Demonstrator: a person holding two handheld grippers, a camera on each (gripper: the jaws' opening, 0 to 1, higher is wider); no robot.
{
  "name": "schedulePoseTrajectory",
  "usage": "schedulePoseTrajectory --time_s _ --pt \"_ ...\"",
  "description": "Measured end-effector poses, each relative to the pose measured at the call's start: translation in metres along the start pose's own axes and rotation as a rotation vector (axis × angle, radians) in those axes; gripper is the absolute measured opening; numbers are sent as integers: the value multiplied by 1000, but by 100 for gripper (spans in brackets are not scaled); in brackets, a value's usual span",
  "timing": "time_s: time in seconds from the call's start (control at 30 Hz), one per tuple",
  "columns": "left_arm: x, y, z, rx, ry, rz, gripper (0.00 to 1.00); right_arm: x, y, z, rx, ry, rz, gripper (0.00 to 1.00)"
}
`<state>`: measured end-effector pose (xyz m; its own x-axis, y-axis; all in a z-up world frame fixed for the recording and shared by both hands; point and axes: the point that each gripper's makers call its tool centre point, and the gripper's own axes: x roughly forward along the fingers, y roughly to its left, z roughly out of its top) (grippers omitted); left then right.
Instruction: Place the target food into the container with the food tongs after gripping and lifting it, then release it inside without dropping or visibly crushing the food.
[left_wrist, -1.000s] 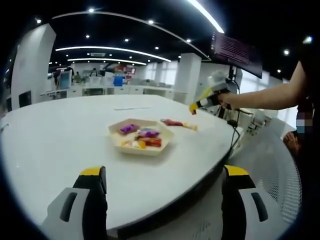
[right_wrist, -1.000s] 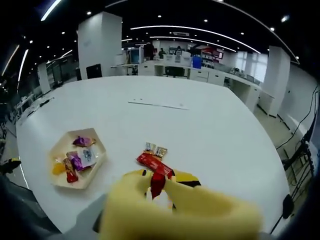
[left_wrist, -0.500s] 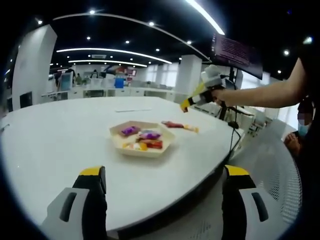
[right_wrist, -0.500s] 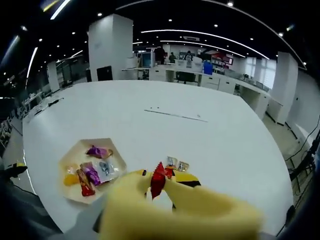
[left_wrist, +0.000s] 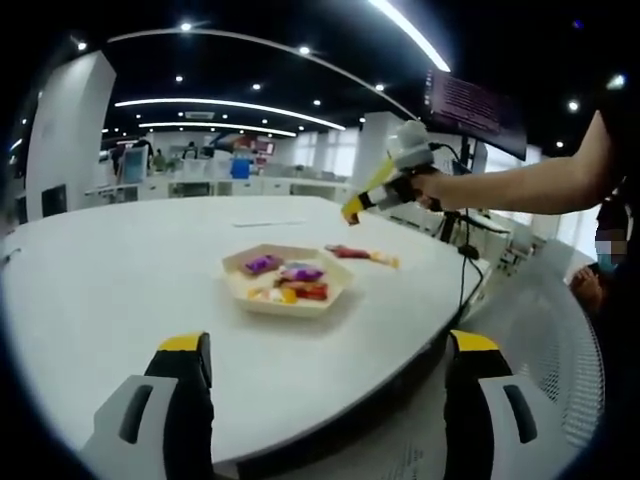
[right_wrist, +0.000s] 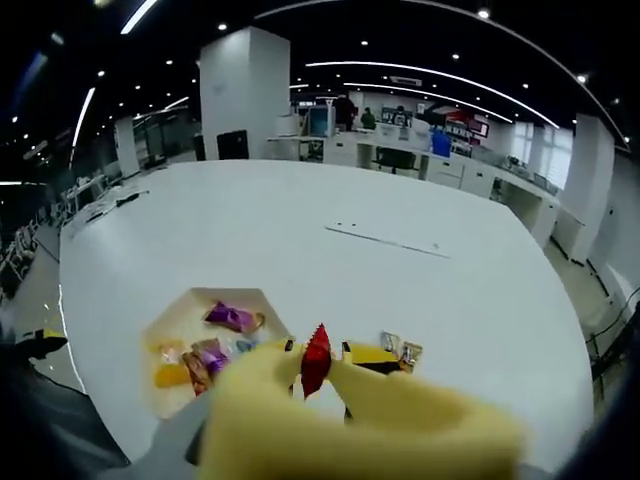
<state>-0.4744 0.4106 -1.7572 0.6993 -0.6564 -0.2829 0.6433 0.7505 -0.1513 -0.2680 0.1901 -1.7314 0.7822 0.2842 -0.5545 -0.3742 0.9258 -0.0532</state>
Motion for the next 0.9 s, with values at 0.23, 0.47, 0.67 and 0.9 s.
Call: schedulePoseTrajectory --time_s 0.23,0.47,0.67,0.9 --pt "0 1 1 -6 -5 9 94 12 28 4 -16 3 54 18" --pt "0 1 2 -4 -10 11 97 17 43 12 -21 -6 89 18" --pt "0 2 4 -6 -21 16 99 25 56 16 -44 -11 113 18" --pt "0 2 4 -8 -21 17 99 32 74 19 -50 -4 147 19"
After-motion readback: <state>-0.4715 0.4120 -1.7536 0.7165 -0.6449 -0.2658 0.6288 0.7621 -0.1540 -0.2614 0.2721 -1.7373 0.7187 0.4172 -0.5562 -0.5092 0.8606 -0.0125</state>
